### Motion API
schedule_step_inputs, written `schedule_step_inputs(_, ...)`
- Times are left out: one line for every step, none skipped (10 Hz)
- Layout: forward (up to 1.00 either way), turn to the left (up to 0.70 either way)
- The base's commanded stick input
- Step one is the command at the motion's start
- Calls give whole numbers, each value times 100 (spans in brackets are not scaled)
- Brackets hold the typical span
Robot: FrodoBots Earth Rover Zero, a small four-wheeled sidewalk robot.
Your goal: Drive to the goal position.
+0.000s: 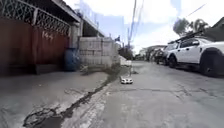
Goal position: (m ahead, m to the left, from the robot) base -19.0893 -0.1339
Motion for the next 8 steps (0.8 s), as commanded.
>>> schedule_step_inputs(0, -70)
schedule_step_inputs(0, -70)
schedule_step_inputs(0, -70)
schedule_step_inputs(0, -70)
schedule_step_inputs(0, -70)
schedule_step_inputs(0, -70)
schedule_step_inputs(0, -70)
schedule_step_inputs(0, -70)
